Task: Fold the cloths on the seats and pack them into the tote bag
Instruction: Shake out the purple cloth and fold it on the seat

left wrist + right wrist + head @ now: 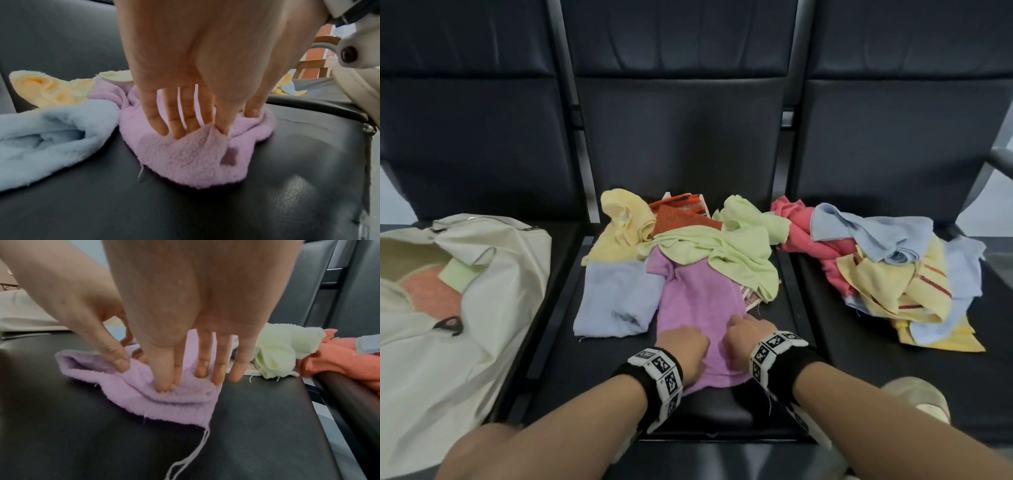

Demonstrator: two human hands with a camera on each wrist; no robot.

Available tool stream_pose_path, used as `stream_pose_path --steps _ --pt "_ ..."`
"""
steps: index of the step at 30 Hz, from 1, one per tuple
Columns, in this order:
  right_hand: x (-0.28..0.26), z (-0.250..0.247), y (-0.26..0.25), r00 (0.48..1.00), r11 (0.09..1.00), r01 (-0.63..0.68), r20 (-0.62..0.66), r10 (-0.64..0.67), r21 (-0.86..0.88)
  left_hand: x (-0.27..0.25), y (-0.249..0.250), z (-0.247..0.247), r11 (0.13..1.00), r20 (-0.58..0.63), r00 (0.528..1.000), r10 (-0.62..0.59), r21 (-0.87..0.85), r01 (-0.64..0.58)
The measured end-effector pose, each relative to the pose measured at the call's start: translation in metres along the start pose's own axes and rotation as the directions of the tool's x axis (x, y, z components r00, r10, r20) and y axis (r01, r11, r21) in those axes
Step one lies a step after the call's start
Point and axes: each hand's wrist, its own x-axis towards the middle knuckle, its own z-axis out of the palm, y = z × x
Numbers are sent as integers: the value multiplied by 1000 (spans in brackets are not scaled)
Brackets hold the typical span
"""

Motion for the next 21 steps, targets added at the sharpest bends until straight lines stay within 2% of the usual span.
stream_pose_path --steps 4,7,11,15,18,21 --pt "-1 -8 -3 1000 997 -16 10 15 76 -6 -6 -11 999 -36 998 -42 14 43" --pt "-11 -26 -3 995 970 -65 -56 80 233 -19 -11 -23 992 -83 993 -81 -106 72" --pt "-30 -72 -8 960 921 -91 -212 182 379 -41 -15 -57 950 -244 959 -143 -306 64" --pt "-58 -128 -16 912 893 -61 -340 232 445 -67 -16 -109 916 -442 872 -208 -401 16" --pt "-82 -174 -21 840 867 5 -473 266 498 -86 -22 -153 907 -559 796 -231 -421 -32" --pt "-109 -219 -28 806 770 119 -514 294 627 -104 -28 -194 890 -650 706 -282 -452 -62"
